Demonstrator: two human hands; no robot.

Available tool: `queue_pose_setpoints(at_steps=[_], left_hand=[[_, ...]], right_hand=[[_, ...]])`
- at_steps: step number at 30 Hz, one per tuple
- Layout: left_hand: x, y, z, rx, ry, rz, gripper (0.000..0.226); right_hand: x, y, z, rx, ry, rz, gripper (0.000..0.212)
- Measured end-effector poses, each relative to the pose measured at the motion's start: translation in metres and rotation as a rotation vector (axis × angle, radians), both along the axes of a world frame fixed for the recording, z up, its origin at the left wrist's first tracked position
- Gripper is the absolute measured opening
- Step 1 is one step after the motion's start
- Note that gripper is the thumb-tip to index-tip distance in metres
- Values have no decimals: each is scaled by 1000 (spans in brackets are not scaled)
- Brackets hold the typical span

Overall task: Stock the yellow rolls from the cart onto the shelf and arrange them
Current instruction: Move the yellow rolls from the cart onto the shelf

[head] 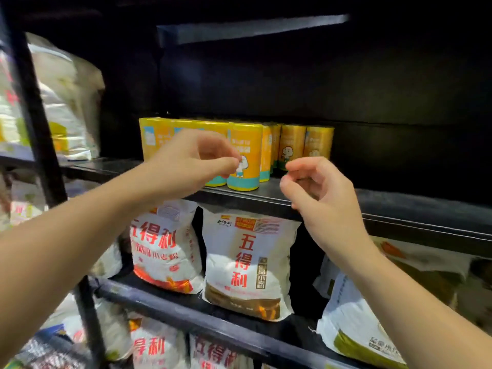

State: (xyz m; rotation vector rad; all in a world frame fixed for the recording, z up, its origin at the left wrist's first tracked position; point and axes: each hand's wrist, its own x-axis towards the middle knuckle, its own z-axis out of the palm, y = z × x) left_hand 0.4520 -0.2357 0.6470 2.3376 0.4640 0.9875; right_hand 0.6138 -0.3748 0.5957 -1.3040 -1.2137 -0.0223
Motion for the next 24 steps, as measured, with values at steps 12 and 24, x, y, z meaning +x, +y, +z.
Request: queue_pose_setpoints(at_steps=[12, 24], left_hand=[[-131, 27, -113, -121, -49, 158, 7], [-328, 135, -240, -446, -47, 467, 10]], right_hand=[[-130, 64, -91, -116, 129, 297, 19], [-302, 207, -196, -400, 289, 554, 20]])
